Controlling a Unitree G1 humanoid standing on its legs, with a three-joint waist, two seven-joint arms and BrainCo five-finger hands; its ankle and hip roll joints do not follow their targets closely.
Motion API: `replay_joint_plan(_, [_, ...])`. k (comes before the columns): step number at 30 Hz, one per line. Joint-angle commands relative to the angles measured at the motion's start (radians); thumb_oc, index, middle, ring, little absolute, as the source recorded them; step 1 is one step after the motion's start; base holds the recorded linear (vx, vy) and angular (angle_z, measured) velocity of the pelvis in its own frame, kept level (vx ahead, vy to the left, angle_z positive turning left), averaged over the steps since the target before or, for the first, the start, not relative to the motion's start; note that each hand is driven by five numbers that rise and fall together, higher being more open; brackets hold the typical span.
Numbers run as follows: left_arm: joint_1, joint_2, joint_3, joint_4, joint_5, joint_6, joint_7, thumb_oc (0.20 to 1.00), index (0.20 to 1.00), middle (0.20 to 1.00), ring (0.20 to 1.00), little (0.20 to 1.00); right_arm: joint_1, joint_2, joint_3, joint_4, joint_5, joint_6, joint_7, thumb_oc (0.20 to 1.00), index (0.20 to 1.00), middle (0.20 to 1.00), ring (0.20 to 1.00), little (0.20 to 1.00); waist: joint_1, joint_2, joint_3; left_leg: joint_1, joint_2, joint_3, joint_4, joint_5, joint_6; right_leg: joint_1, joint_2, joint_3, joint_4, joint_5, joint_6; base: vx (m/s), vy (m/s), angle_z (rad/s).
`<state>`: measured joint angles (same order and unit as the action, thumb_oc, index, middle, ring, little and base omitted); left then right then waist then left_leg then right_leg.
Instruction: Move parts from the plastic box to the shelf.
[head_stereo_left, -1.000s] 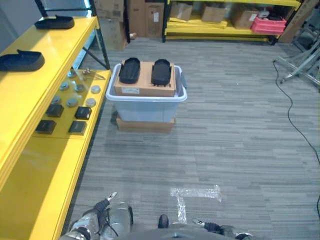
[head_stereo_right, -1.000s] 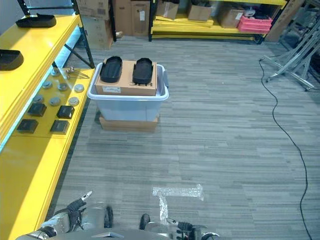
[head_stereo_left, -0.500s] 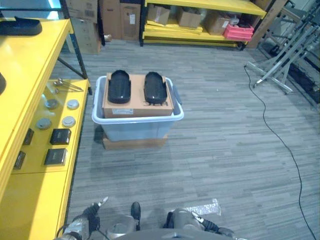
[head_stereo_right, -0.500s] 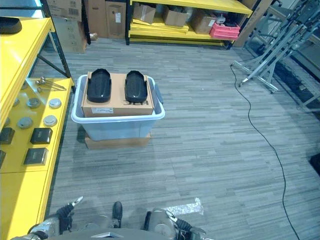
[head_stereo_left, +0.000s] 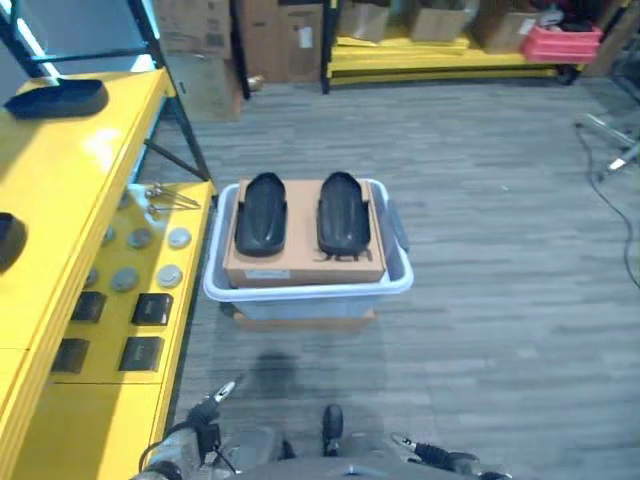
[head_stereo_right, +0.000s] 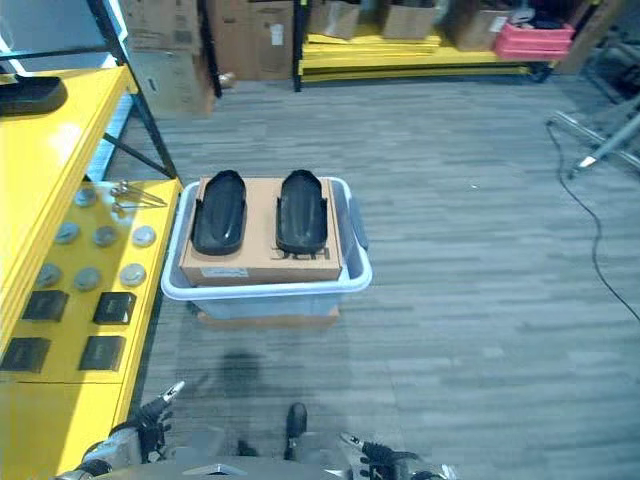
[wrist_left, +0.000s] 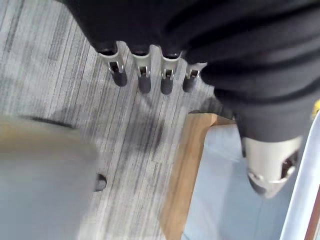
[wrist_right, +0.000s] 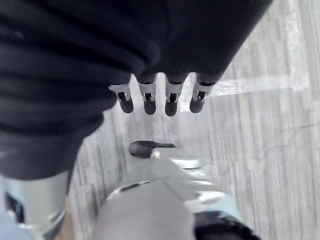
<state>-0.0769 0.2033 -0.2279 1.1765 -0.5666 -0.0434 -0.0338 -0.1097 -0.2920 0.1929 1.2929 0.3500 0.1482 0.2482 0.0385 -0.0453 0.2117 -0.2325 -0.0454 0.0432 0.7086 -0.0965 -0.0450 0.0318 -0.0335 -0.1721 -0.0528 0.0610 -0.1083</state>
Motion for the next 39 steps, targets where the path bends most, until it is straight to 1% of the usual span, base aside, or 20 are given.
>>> replay_joint_plan(1, [-0.022, -0.001, -0.01, 0.013, 0.086, 0.025, -0.01, 1.0, 1.0, 1.0, 1.0, 1.0, -0.006, -0.06, -0.012, -0.022, 0.078, -0.083, 0.01, 1.0, 1.0, 1.0, 1.0, 1.0, -0.013, 0.047, 0.051, 0.077, 0.099, 0.106, -0.472, 0.168, -0.022, 0.046, -0.074, -0.024, 0.009, -0.018, 0.177, 0.27, 0.199, 0.77])
replay_joint_plan(2, [-0.003, 0.004, -0.018, 0.036, 0.079, 0.019, 0.0, 1.0, 1.0, 1.0, 1.0, 1.0, -0.017, -0.057, -0.002, -0.053, 0.045, -0.129, -0.001, 1.0, 1.0, 1.0, 1.0, 1.0, 0.003, 0.052, 0.049, 0.077, 0.082, 0.095, -0.545, 0.162, -0.019, 0.052, -0.073, -0.017, 0.019, -0.028, 0.184, 0.28, 0.248, 0.63])
replay_joint_plan(4, [0.026, 0.017, 0.007, 0.061, 0.117, 0.037, -0.003, 1.0, 1.0, 1.0, 1.0, 1.0, -0.017, -0.065, 0.007, -0.098, 0.057, -0.19, -0.045, 1.0, 1.0, 1.0, 1.0, 1.0, 0.014, 0.049, 0.035, 0.094, 0.087, 0.091, -0.593, 0.161, -0.015, 0.068, -0.076, -0.029, 0.028, -0.054, 0.184, 0.22, 0.195, -0.17])
replay_joint_plan(5, [0.031, 0.02, 0.013, 0.067, 0.136, 0.035, -0.003, 1.0, 1.0, 1.0, 1.0, 1.0, -0.015, -0.068, 0.006, -0.106, 0.07, -0.212, -0.051, 1.0, 1.0, 1.0, 1.0, 1.0, 0.015, 0.047, 0.028, 0.107, 0.087, 0.091, -0.608, 0.159, -0.013, 0.07, -0.077, -0.035, 0.031, -0.057, 0.186, 0.22, 0.175, -0.61])
replay_joint_plan(6, [0.043, 0.036, 0.024, 0.081, 0.157, 0.029, 0.019, 1.0, 1.0, 1.0, 1.0, 1.0, -0.005, -0.074, 0.006, -0.156, 0.078, -0.294, -0.093, 1.0, 1.0, 1.0, 1.0, 1.0, 0.013, 0.039, 0.006, 0.155, 0.079, 0.09, -0.656, 0.148, 0.001, 0.06, -0.072, -0.049, 0.061, -0.069, 0.189, 0.21, 0.147, -0.5])
replay_joint_plan(8, [0.042, 0.073, 0.048, 0.064, 0.109, 0.045, 0.048, 1.0, 1.0, 1.0, 1.0, 1.0, 0.016, -0.093, 0.013, -0.288, 0.058, -0.357, -0.182, 1.0, 1.0, 1.0, 1.0, 1.0, -0.002, 0.034, 0.002, 0.193, 0.076, 0.091, -0.676, 0.135, 0.023, 0.018, -0.066, -0.046, 0.151, -0.093, 0.189, 0.13, 0.073, 0.09])
replay_joint_plan(11, [0.035, 0.094, 0.05, 0.037, 0.129, 0.049, 0.053, 1.0, 1.0, 1.0, 1.0, 1.0, 0.039, -0.115, 0.004, -0.413, 0.052, -0.4, -0.255, 1.0, 1.0, 1.0, 1.0, 1.0, -0.027, 0.035, 0.016, 0.209, 0.079, 0.068, -0.684, 0.129, 0.039, -0.034, -0.062, -0.012, 0.229, -0.097, 0.195, 0.0, -0.053, 0.39])
replay_joint_plan(12, [0.033, 0.111, 0.047, 0.013, 0.12, 0.047, 0.05, 1.0, 1.0, 1.0, 1.0, 1.0, 0.071, -0.147, -0.017, -0.579, 0.036, -0.437, -0.333, 1.0, 1.0, 1.0, 1.0, 1.0, -0.057, 0.036, 0.029, 0.221, 0.089, 0.059, -0.706, 0.13, 0.042, -0.058, -0.074, 0.019, 0.232, -0.089, 0.205, -0.02, -0.144, 0.37])
replay_joint_plan(14, [0.038, 0.125, 0.056, 0.005, 0.086, 0.038, 0.035, 1.0, 1.0, 1.0, 1.0, 1.0, 0.096, -0.16, -0.045, -0.695, 0.02, -0.454, -0.371, 1.0, 1.0, 1.0, 1.0, 1.0, -0.076, 0.035, 0.031, 0.226, 0.098, 0.065, -0.717, 0.131, 0.039, -0.07, -0.1, 0.039, 0.213, -0.064, 0.226, -0.03, -0.168, 0.45])
replay_joint_plan(15, [0.045, 0.134, 0.073, -0.01, 0.059, 0.036, 0.026, 1.0, 1.0, 1.0, 1.0, 1.0, 0.123, -0.174, -0.074, -0.814, -0.018, -0.459, -0.416, 1.0, 1.0, 1.0, 1.0, 1.0, -0.098, 0.037, 0.033, 0.231, 0.108, 0.063, -0.738, 0.136, 0.038, -0.073, -0.102, 0.07, 0.195, -0.059, 0.235, -0.01, -0.134, 0.29])
replay_joint_plan(16, [0.046, 0.134, 0.076, -0.013, 0.054, 0.037, 0.025, 1.0, 1.0, 1.0, 1.0, 1.0, 0.13, -0.177, -0.083, -0.84, -0.033, -0.458, -0.423, 1.0, 1.0, 1.0, 1.0, 1.0, -0.103, 0.038, 0.033, 0.234, 0.11, 0.063, -0.743, 0.137, 0.038, -0.073, -0.102, 0.074, 0.19, -0.059, 0.236, 0.04, -0.172, 0.2])
replay_joint_plan(17, [0.053, 0.132, 0.087, -0.024, 0.028, 0.051, 0.027, 1.0, 1.0, 1.0, 1.0, 1.0, 0.153, -0.193, -0.109, -0.931, -0.09, -0.487, -0.443, 1.0, 1.0, 1.0, 1.0, 1.0, -0.119, 0.039, 0.03, 0.241, 0.121, 0.077, -0.767, 0.146, 0.03, -0.066, -0.103, 0.077, 0.156, -0.056, 0.238, 0.06, -0.14, 0.17])
replay_joint_plan(21, [0.065, 0.103, 0.091, -0.018, 0.056, 0.068, 0.022, 1.0, 1.0, 1.0, 1.0, 1.0, 0.155, -0.236, -0.126, -1.034, -0.112, -0.471, -0.489, 1.0, 1.0, 1.0, 1.0, 1.0, -0.123, 0.03, 0.026, 0.228, 0.134, 0.097, -0.776, 0.162, 0.005, -0.035, -0.092, 0.07, 0.063, -0.04, 0.234, 0.05, -0.137, -0.11])
replay_joint_plan(23, [0.068, 0.076, 0.081, -0.012, 0.11, 0.064, -0.002, 1.0, 1.0, 1.0, 1.0, 1.0, 0.135, -0.256, -0.125, -1.057, -0.087, -0.431, -0.485, 1.0, 1.0, 1.0, 1.0, 1.0, -0.115, 0.023, 0.028, 0.209, 0.145, 0.101, -0.772, 0.17, -0.007, -0.013, -0.086, 0.068, 0.018, -0.034, 0.228, 0.04, -0.133, -0.09])
replay_joint_plan(24, [0.067, 0.048, 0.054, -0.009, 0.146, 0.054, -0.017, 1.0, 1.0, 1.0, 1.0, 1.0, 0.098, -0.278, -0.116, -1.049, -0.087, -0.377, -0.499, 1.0, 1.0, 1.0, 1.0, 1.0, -0.102, 0.019, 0.035, 0.189, 0.16, 0.105, -0.77, 0.181, -0.017, 0.005, -0.081, 0.058, -0.018, -0.028, 0.222, 0.01, -0.124, -0.03])
replay_joint_plan(25, [0.068, 0.036, 0.035, -0.007, 0.16, 0.048, -0.016, 1.0, 1.0, 1.0, 1.0, 1.0, 0.071, -0.289, -0.111, -1.033, -0.078, -0.355, -0.512, 1.0, 1.0, 1.0, 1.0, 1.0, -0.092, 0.019, 0.041, 0.175, 0.168, 0.106, -0.767, 0.188, -0.023, 0.009, -0.08, 0.052, -0.026, -0.029, 0.218, -0.01, -0.123, -0.05])
replay_joint_plan(27, [0.072, 0.023, -0.008, -0.008, 0.174, 0.034, -0.004, 1.0, 1.0, 1.0, 1.0, 1.0, 0.007, -0.301, -0.095, -0.986, -0.024, -0.35, -0.55, 1.0, 1.0, 1.0, 1.0, 1.0, -0.07, 0.02, 0.054, 0.151, 0.179, 0.106, -0.761, 0.197, -0.033, 0.008, -0.08, 0.037, -0.034, -0.028, 0.215, -0.02, -0.08, -0.03])
replay_joint_plan(33, [0.054, 0.047, -0.055, -0.022, 0.173, 0.048, 0.002, 1.0, 1.0, 1.0, 1.0, 1.0, -0.124, -0.341, -0.092, -0.95, -0.063, -0.275, -0.702, 1.0, 1.0, 1.0, 1.0, 1.0, -0.037, 0.034, 0.088, 0.122, 0.182, 0.085, -0.772, 0.212, -0.047, -0.025, -0.087, 0.008, -0.034, -0.02, 0.217, -0.01, -0.024, 0.13])
replay_joint_plan(35, [0.039, 0.058, -0.061, -0.021, 0.167, 0.053, -0.004, 1.0, 1.0, 1.0, 1.0, 1.0, -0.164, -0.351, -0.086, -0.935, -0.056, -0.252, -0.735, 1.0, 1.0, 1.0, 1.0, 1.0, -0.033, 0.04, 0.099, 0.108, 0.178, 0.081, -0.777, 0.217, -0.05, -0.035, -0.086, 0.0, -0.034, -0.02, 0.216, -0.04, 0.011, 0.09])
replay_joint_plan(39, [0.005, 0.075, -0.078, -0.02, 0.145, 0.064, -0.023, 1.0, 1.0, 1.0, 1.0, 1.0, -0.236, -0.372, -0.065, -0.892, -0.039, -0.198, -0.749, 1.0, 1.0, 1.0, 1.0, 1.0, -0.027, 0.052, 0.121, 0.085, 0.165, 0.068, -0.786, 0.223, -0.055, -0.057, -0.086, -0.007, -0.034, -0.018, 0.213, -0.05, 0.038, 0.12])
